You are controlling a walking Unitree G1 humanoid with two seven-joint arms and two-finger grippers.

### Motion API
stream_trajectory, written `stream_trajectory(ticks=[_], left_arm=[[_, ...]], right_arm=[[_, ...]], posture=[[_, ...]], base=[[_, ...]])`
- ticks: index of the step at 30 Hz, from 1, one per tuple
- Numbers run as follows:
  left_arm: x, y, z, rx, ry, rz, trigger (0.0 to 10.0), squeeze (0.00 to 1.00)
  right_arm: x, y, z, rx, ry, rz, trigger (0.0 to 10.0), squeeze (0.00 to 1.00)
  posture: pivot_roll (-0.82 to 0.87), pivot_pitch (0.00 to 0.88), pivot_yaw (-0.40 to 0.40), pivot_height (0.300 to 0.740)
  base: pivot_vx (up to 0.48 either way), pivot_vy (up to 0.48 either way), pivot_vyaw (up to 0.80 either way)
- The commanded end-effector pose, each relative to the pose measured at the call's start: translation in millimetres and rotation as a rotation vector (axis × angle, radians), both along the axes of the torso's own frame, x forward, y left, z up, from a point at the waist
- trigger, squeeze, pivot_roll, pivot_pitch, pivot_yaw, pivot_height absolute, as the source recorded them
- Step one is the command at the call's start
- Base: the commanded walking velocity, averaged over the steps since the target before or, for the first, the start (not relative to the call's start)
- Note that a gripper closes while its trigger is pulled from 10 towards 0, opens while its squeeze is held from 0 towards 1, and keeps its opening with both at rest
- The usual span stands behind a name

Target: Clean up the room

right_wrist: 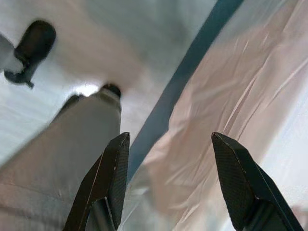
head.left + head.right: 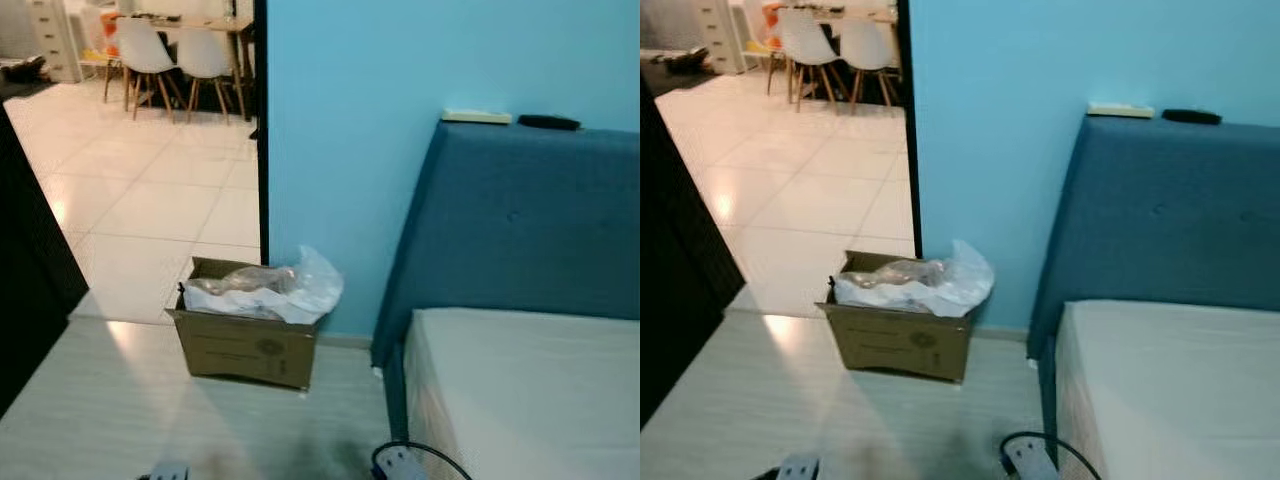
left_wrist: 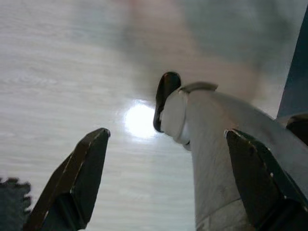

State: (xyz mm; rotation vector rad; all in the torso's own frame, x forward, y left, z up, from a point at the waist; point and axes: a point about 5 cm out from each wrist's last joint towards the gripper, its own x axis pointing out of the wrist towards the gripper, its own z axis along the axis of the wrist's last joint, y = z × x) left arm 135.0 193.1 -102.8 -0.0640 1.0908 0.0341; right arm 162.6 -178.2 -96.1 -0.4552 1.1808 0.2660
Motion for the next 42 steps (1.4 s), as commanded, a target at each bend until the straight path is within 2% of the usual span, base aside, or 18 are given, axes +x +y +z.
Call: stream_trajectory(ticks=[1,12,25,29,37,39,42], left_arm=[[2.5,-2.2,1,-0.004,-0.01,-0.021,10.0,0.0],[1.2,-4.7,0,-0.01,-0.007,-0.032,10.0,0.0],[-7.7,-13.6,-4,-0.011,0.019,-0.04,10.0,0.0],[-8.1,-20.0,-5,-0.028,0.017,-0.03,10.0,0.0],[-5.5,-21.2,-4,-0.03,0.011,-0.037,10.0,0.0],[0.1,-18.9,-2,-0.031,-0.001,-0.04,10.0,0.0],[3.5,-17.3,-1,-0.032,-0.01,-0.041,10.0,0.0]], right_arm=[[-2.3,-4.1,-1,-0.012,0.009,-0.022,10.0,0.0],[-3.1,-6.2,-1,-0.023,0.014,-0.027,10.0,0.0],[-5.5,-8.8,-1,-0.052,0.027,-0.037,10.0,0.0],[-6.3,-9.8,-1,-0.071,0.033,-0.035,10.0,0.0],[-8.6,-14.9,-2,-0.109,0.042,-0.058,10.0,0.0],[-9.3,-24.0,0,-0.149,0.035,-0.129,10.0,0.0],[-4.9,-28.0,2,-0.146,0.005,-0.201,10.0,0.0]], posture=[[0.01,0.0,-0.07,0.74],[0.01,0.0,-0.071,0.74],[0.01,0.0,-0.069,0.74],[0.01,0.0,-0.067,0.74],[0.0,0.0,-0.065,0.74],[0.0,0.0,-0.065,0.74],[0.0,0.0,-0.064,0.74]], base=[[0.48,0.0,0.0],[0.48,0.0,0.0],[0.456,0.0,-0.74],[0.0,0.0,-0.72],[0.0,0.0,-0.72],[0.0,0.0,-0.72],[0.0,0.0,-0.72]])
